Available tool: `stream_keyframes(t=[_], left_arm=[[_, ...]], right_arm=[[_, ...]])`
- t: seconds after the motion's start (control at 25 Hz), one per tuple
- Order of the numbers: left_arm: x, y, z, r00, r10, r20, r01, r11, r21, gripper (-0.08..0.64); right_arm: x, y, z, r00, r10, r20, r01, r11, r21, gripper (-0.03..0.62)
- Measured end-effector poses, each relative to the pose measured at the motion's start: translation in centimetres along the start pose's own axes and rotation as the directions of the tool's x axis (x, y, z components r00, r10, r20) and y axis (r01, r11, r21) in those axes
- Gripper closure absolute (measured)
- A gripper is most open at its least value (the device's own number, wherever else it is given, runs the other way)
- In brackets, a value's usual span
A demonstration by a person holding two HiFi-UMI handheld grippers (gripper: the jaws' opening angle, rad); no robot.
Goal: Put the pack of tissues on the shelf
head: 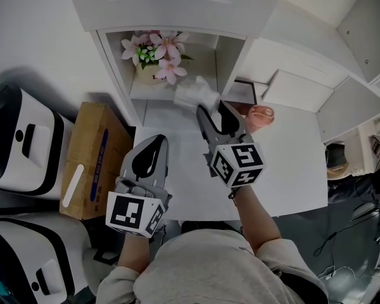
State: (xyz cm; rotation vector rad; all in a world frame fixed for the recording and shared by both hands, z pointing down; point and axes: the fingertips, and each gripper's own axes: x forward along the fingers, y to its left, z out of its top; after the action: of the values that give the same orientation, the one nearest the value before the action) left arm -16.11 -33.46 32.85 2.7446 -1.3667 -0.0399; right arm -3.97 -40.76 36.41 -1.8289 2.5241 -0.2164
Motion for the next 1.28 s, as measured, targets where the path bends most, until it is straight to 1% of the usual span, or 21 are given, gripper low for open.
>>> stream_keyframes(t=[0.44,1.08,1.28], left_arm=[[-0.2,1.2,0.1,0.999,0.042,0.002,-0.042,0.999,-0.004,0.558],[-0.9,3.2,0.1,0.991,0.132,0.001,-0.132,0.991,-0.003,0.558],[-1.5,3.8,0.1,0.987,0.161,-0.004,-0.161,0.987,-0.002,0.558]], right_arm=[[1.8,-1.2,-0.9,0.996,-0.080,-0.026,0.079,0.996,-0.030,0.382],[4.9,-1.2,-2.0,0.988,-0.129,-0.087,0.128,0.992,-0.009,0.379],[5.6,-1.4,-2.1,0.984,-0.152,-0.091,0.150,0.988,-0.035,0.379]])
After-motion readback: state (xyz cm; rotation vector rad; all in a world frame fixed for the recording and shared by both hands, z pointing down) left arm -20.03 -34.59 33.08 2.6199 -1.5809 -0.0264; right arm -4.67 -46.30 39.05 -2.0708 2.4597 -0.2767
